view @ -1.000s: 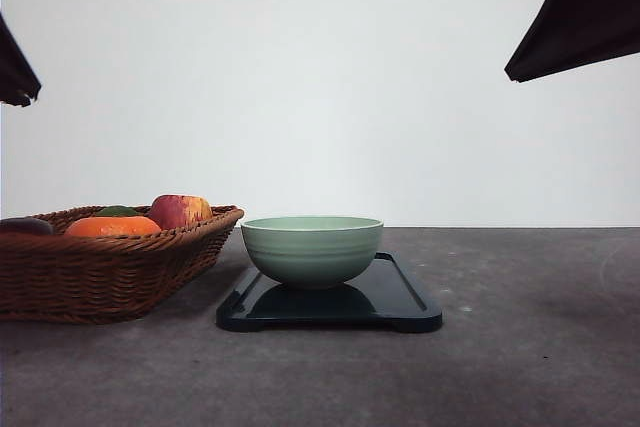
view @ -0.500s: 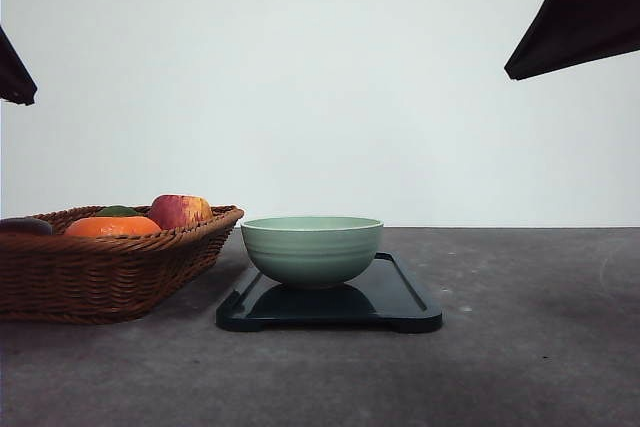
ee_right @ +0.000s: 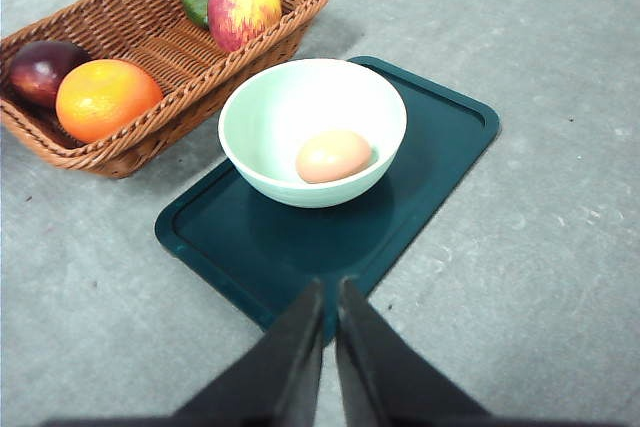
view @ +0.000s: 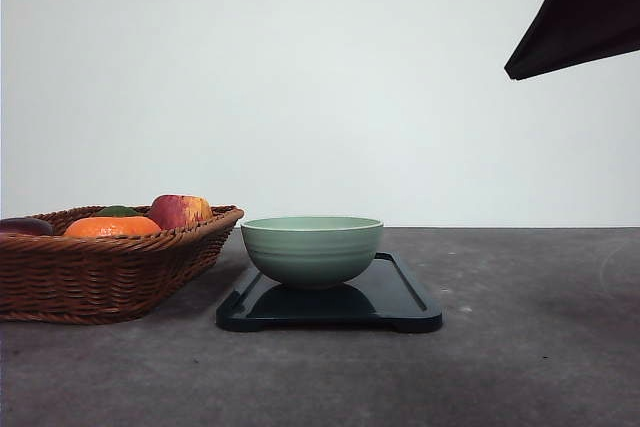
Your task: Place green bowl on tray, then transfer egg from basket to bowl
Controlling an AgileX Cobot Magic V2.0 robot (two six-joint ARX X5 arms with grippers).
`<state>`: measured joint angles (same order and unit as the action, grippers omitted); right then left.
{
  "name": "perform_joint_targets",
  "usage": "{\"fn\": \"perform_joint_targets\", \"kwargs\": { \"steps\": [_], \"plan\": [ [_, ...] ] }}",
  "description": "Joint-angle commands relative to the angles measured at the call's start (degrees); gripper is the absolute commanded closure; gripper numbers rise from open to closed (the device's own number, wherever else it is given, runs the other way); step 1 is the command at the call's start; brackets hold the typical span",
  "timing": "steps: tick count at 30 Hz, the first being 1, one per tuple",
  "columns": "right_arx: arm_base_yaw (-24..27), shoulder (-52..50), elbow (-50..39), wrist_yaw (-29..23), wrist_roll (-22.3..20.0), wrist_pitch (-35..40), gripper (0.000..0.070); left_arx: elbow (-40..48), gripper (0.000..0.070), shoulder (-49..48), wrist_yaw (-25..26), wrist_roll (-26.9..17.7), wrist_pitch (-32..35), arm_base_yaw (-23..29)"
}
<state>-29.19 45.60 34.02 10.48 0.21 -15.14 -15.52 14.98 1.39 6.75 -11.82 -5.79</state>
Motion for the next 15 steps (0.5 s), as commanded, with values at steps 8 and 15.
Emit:
{"fn": "perform_joint_targets", "kwargs": {
  "steps": [8,15],
  "plan": [
    [-0.3,0.3,0.1,0.0,-0.2,0.6,0.0685,11.3,0.0700,-13.1,-0.1,-1.2,1.0,6.3],
    [-0.3,0.3,0.1,0.0,-0.2,0.9,0.0685,14.6,0.0700,-14.8,-0.1,-1.4,1.2,6.8]
  ]
}}
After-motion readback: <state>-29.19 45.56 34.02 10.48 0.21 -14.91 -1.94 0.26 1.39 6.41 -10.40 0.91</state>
